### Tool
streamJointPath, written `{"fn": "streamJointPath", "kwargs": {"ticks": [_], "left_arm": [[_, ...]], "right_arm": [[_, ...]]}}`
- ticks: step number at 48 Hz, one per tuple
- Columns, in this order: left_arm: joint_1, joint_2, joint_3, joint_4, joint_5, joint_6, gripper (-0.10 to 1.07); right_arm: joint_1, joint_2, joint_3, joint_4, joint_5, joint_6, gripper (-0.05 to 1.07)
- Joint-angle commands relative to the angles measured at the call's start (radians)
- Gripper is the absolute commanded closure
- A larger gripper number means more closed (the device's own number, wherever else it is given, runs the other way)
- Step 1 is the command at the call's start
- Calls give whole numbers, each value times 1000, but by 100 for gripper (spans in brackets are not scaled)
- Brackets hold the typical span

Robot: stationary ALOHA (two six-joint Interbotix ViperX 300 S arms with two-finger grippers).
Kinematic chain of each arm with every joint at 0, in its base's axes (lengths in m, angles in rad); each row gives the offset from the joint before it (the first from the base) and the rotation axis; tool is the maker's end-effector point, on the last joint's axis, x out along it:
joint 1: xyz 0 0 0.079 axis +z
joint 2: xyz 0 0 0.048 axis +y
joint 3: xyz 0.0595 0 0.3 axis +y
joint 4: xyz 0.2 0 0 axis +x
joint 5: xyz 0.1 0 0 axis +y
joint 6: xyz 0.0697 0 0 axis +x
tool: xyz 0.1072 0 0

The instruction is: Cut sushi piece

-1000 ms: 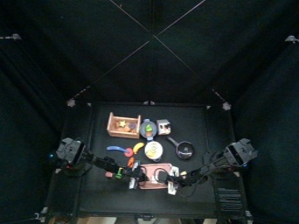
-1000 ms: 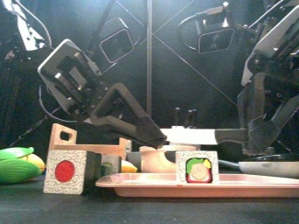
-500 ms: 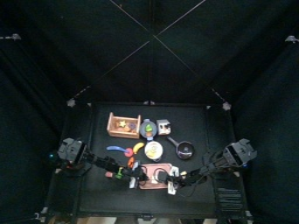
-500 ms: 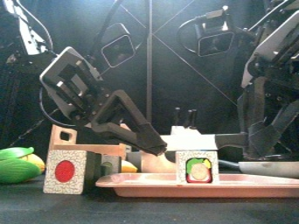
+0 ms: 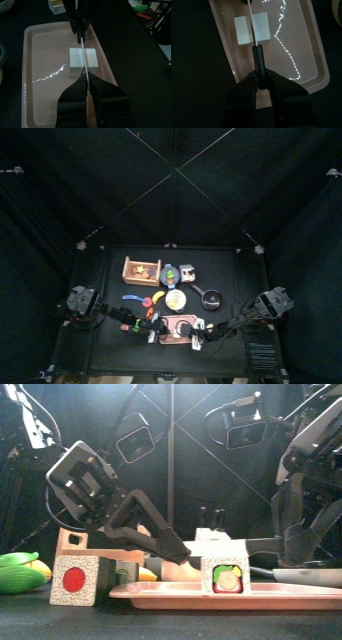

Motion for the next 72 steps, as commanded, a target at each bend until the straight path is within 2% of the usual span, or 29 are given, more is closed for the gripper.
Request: {"fn": "streamJointPath", "kwargs": {"ticks": [1, 50, 60, 72], "left_arm": [[-5, -8, -15, 2, -5, -3, 55], [3, 6, -9, -21, -3, -2, 55], [5, 37, -37, -44, 74, -2, 55], [6, 49, -38, -49, 80, -2, 55]], "right_arm": [[-6, -18, -15, -2, 5, 6, 53], [-3, 8, -20, 2, 3, 3, 53], [-21, 32, -20, 2, 3, 3, 53], [-26, 48, -18, 5, 0, 2, 53]]}}
